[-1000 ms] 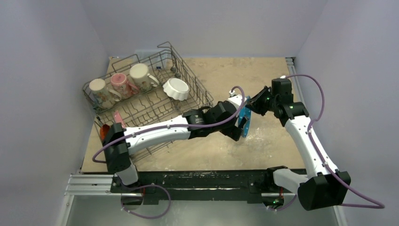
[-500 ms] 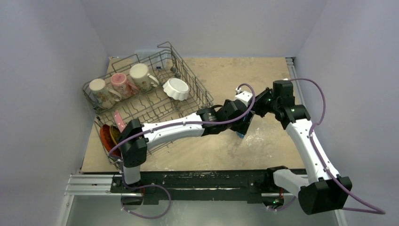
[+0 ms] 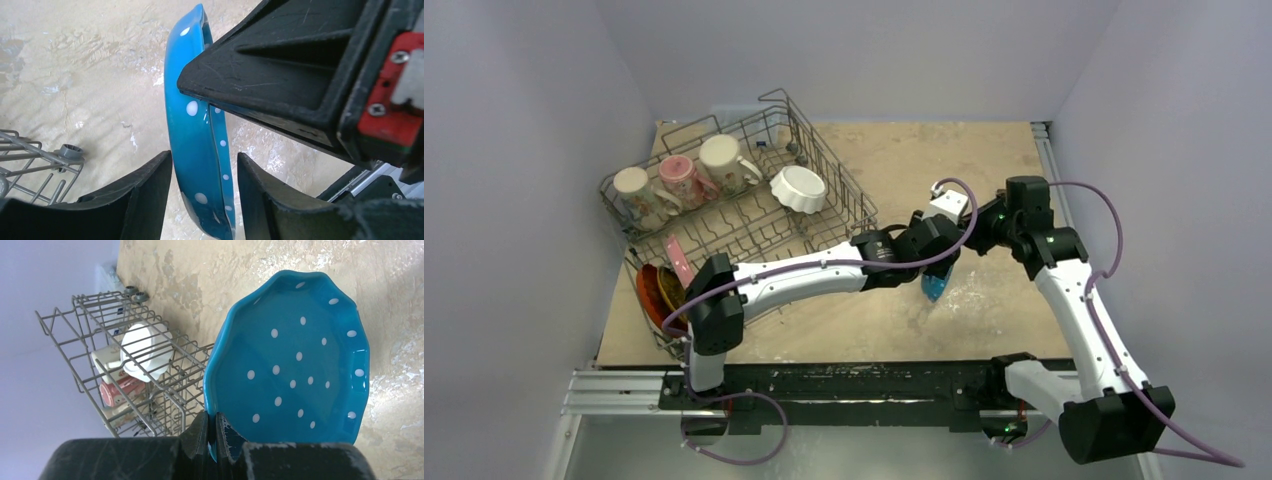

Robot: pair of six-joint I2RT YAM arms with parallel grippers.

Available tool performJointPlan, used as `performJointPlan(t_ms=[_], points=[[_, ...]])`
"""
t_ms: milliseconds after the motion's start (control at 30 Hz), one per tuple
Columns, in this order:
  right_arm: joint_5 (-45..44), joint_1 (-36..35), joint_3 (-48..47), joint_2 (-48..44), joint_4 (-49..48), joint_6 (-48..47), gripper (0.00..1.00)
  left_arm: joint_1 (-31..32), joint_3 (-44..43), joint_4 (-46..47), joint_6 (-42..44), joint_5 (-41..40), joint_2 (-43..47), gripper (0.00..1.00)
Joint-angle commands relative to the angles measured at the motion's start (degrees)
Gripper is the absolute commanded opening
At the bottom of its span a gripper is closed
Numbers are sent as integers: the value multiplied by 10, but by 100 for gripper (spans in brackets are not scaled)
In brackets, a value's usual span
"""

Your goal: Load the mixed dishes into the dish rack

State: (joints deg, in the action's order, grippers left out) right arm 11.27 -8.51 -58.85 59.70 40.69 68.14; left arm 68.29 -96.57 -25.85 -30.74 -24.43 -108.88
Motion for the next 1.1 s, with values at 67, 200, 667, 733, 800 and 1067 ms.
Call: performJointPlan(t_ms=[67,200,667,733,800,1067], points=[[-24,1,-19,-33,-30,76,0,8,-33,2,29,-36,-3,37],[-24,1,-17,-33,-24,96,0,8,-46,-13,45,-28,-10,8],[-13,1,-76,43,103,-15,63,10,-15,3,103,-78,47,0],[-28,1,-97,68,144,-29,74,11,-7,12,112,-81,52,0],[-39,0,-118,92,180,-31,88,13,-3,18,121,-85,55,0],[-13,1,-124,152,212,-41,99,27,21,64,178,-95,62,0]])
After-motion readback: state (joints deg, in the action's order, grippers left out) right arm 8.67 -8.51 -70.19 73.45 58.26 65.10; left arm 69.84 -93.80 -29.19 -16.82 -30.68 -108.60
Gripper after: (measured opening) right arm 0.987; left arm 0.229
